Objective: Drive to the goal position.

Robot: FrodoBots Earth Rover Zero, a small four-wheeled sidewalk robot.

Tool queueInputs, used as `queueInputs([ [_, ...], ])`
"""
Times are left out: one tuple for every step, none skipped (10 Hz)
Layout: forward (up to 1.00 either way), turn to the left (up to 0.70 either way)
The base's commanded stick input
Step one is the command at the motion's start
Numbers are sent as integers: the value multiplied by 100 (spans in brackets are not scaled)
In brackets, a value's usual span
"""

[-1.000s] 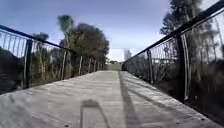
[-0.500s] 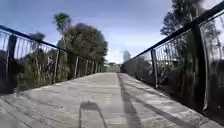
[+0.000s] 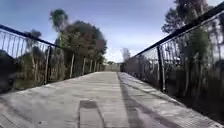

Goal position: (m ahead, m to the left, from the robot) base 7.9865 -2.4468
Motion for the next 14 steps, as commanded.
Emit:
queueInputs([
  [100, 0],
  [100, 0],
  [100, 0],
  [100, 0],
  [100, 0],
  [100, 0],
  [100, 0],
  [100, 0],
  [100, 0],
  [100, 0],
  [100, 0],
  [100, 0],
  [100, 0],
  [100, 0],
])
